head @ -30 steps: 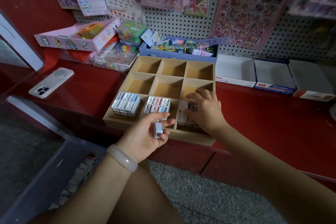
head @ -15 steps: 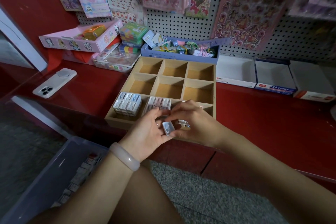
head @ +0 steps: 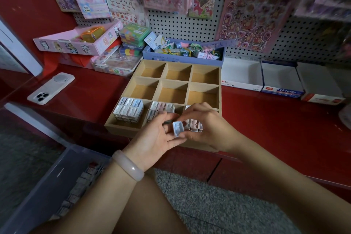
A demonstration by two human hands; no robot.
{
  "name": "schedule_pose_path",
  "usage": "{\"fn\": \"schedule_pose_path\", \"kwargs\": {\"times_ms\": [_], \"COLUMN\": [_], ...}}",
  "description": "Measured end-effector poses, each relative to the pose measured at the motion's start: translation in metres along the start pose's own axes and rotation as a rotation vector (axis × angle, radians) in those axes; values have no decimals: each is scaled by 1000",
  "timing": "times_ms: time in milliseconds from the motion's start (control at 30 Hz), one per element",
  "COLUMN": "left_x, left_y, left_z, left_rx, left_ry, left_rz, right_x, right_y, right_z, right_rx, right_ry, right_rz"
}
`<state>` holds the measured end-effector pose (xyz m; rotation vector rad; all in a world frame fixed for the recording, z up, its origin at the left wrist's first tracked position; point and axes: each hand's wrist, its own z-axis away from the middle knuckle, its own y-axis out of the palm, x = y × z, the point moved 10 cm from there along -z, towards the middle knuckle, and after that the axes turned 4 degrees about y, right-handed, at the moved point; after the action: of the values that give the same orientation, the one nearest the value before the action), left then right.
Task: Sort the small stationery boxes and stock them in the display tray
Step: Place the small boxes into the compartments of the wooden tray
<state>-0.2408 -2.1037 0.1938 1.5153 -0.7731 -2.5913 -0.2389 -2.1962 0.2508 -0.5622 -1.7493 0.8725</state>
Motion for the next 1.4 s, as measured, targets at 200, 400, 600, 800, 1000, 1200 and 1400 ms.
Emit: {"fn": "schedule_pose_path", "kwargs": {"times_ms": [200,400,600,800,1000,1200,1400], "left_x": [-50,-61,-57,-61,-92,-131,-105], "left_y": [-18,-22,-44,-50,-69,-150,-285], "left_z": [9,24,26,29,43,83,121], "left_rx": [-133,-133,-177,-186,-258,-457,-619], "left_ry": [514,740,698,700,689,677,406], "left_rz": [-873,-1524,-1563,-1522,-1519,-1409,-1255], "right_x": [-57,-74,-72,-67,-11,105,172], "right_y": [-31,-19,-12,-11,-2,85,226], "right_z": [4,-2,-8,-8,-47,-107,-125], "right_rx": [-200,-145,-88,-52,-134,45,473], "right_ry": [290,362,362,343,175,-123,-301], "right_rz": [178,297,362,363,259,39,-35]}}
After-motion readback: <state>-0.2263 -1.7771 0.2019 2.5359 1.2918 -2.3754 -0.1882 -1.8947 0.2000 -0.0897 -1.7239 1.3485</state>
